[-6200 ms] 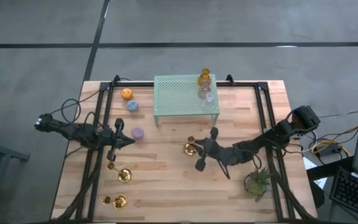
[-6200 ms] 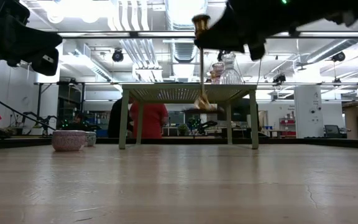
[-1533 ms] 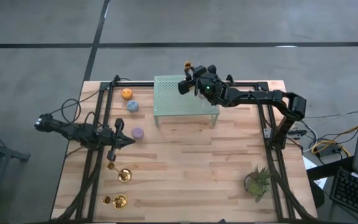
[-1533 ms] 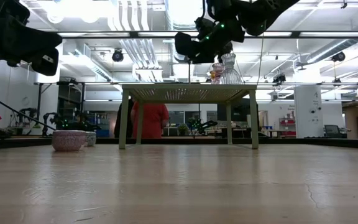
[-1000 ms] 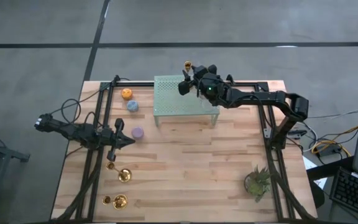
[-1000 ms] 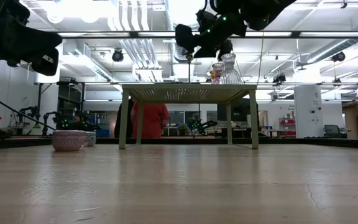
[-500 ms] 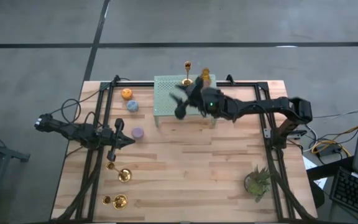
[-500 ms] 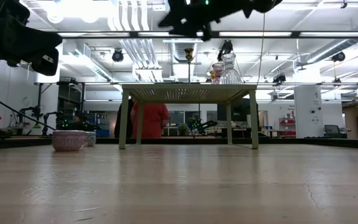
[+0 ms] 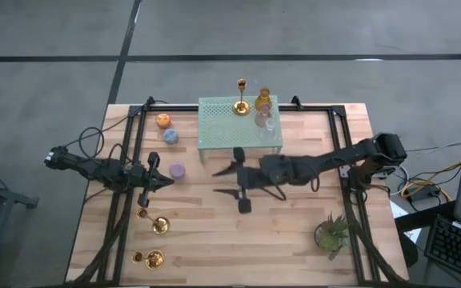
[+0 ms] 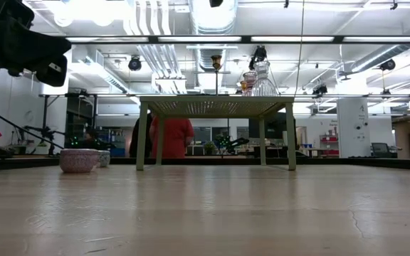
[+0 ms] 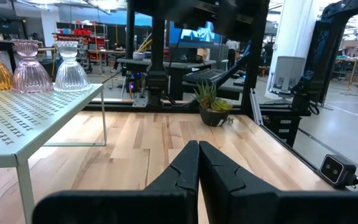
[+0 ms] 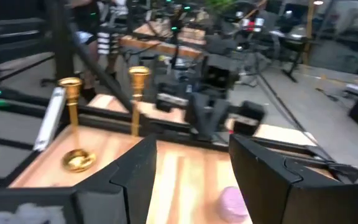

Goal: Pick & Place candle stick holders
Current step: Put the top gold candle holder on the shelf

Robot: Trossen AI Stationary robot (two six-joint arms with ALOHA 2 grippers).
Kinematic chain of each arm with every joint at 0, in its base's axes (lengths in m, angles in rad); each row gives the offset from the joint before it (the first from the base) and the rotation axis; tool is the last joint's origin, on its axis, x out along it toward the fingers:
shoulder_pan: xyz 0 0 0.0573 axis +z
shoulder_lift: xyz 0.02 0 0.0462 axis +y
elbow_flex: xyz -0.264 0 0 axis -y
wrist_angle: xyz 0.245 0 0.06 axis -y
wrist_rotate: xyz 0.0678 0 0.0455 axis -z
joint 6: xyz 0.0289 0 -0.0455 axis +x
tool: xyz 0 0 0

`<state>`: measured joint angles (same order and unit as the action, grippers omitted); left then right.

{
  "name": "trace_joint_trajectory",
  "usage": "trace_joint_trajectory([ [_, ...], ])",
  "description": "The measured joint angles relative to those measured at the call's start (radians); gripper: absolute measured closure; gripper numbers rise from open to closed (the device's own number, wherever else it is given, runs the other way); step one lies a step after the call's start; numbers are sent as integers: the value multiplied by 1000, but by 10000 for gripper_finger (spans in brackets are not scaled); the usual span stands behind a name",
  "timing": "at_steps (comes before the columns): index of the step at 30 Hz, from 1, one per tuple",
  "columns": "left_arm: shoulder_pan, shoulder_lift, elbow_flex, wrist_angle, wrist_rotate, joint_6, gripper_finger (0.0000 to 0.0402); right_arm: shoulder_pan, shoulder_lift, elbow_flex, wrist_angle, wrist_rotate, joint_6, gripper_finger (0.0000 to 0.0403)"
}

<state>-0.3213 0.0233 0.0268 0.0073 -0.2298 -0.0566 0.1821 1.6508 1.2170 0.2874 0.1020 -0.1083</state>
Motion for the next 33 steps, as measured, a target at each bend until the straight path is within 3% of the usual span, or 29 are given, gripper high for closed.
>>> trace_joint_trajectory([
  [4,0,0,0,0,0,0,388,33,-10,-30,-34,0,2,255],
  [10,0,0,0,0,0,0,388,58,-79,-124,-55,1,28,381],
  [18,0,0,0,0,0,0,388,63,-207,-342,-24,-55,138,394],
  [24,0,1,-1,11,0,-10,388,74,-368,-573,140,-45,119,394],
  [27,0,-1,-1,19,-4,-26,388,74,-461,-681,229,16,102,394],
  [33,-1,0,-1,28,0,-198,388,73,-635,-847,232,133,158,394],
])
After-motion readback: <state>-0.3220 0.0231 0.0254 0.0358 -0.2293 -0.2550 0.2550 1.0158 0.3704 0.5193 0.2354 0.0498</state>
